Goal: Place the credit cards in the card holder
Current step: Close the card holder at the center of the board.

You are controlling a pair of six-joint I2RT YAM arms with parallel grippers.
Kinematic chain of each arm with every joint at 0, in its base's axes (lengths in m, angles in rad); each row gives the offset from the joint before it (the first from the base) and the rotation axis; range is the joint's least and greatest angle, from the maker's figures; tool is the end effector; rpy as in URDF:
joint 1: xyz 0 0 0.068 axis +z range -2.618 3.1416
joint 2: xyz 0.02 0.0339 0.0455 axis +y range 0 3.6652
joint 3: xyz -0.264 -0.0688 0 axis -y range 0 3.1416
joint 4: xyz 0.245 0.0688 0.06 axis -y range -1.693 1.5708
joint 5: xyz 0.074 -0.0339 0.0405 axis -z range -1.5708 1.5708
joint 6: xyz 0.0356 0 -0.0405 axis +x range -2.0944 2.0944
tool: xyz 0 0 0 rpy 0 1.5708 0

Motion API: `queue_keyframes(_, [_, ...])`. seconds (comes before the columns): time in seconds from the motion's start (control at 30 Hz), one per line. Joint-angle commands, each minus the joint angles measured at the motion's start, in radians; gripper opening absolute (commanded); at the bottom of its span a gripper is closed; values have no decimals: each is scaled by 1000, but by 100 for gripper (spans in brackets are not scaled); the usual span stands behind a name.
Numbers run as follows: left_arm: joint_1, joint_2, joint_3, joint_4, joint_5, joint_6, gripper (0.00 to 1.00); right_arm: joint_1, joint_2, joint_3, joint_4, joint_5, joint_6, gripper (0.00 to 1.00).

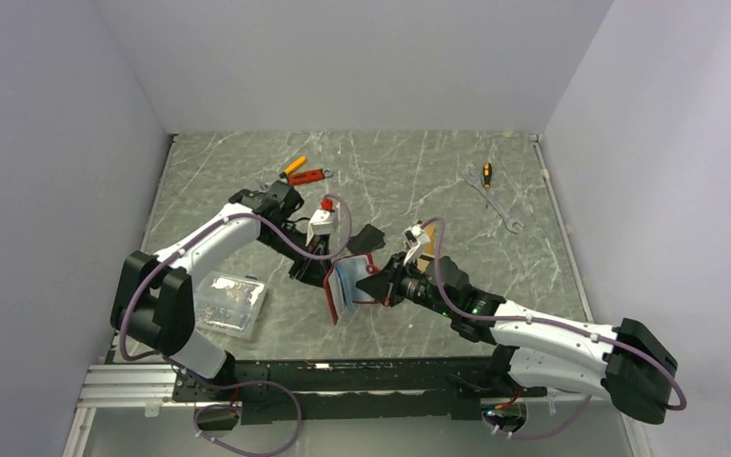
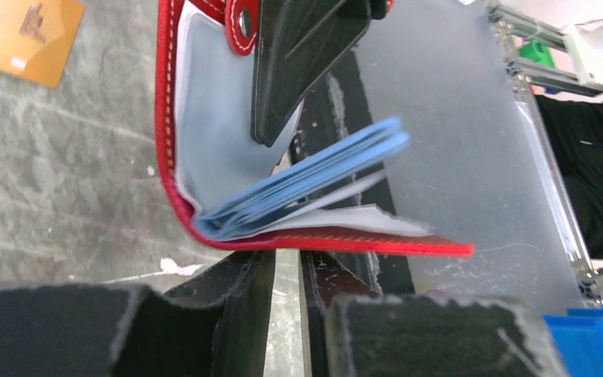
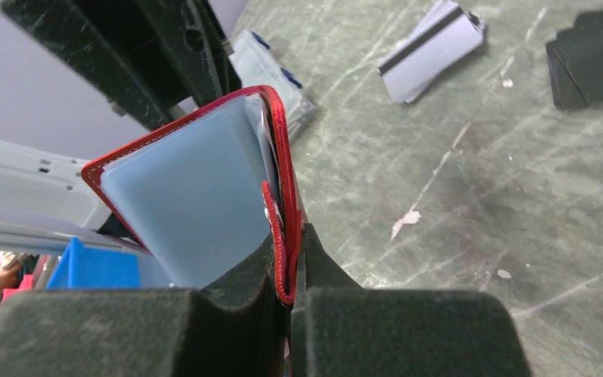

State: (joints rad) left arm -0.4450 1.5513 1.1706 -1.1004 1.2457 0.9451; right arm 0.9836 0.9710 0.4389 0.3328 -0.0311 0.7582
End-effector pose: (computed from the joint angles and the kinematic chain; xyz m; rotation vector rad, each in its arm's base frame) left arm 0.2312 -0.1476 0.2571 1.5256 1.7141 -1.5705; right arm 0.1209 0.1837 0.2371 -0.2451 1.9437 1.2456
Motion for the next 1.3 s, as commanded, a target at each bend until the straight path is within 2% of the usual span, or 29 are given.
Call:
queue_keyframes(0.0, [-43, -57, -90, 301, -136, -219, 23, -17, 78, -33, 167, -22, 80, 0])
queue_keyframes(0.13, [-99, -24, -82, 398, -246, -286, 23, -25, 169, -46, 246, -77, 105, 0])
queue_keyframes(0.3, [-145, 45, -45, 406, -317, -292, 23, -52, 242, -58, 290, -139, 134, 0])
queue_keyframes(0.43, [-190, 107, -29, 403, -407, -291, 23, -110, 293, -133, 406, -189, 204, 0])
queue_keyframes(0.63, [-312, 248, 13, 416, -613, -292, 23, -139, 506, -188, 578, -264, 272, 0])
queue_keyframes(0.8, [-392, 320, 67, 401, -693, -287, 22, -199, 676, -228, 759, -353, 353, 0])
queue_keyframes(0.87, [-407, 328, 88, 384, -703, -279, 22, -213, 712, -217, 731, -378, 355, 0])
queue_keyframes(0.9, [-417, 333, 100, 373, -708, -275, 21, -220, 724, -212, 713, -387, 354, 4])
queue_keyframes(1.03, [-428, 348, 134, 344, -716, -266, 21, -242, 690, -206, 556, -380, 312, 35])
queue_keyframes(1.1, [-436, 352, 136, 341, -718, -261, 21, -240, 620, -203, 401, -322, 271, 45])
queue_keyframes(1.27, [-448, 350, 108, 358, -717, -247, 21, -186, 415, -188, 56, -55, 213, 47])
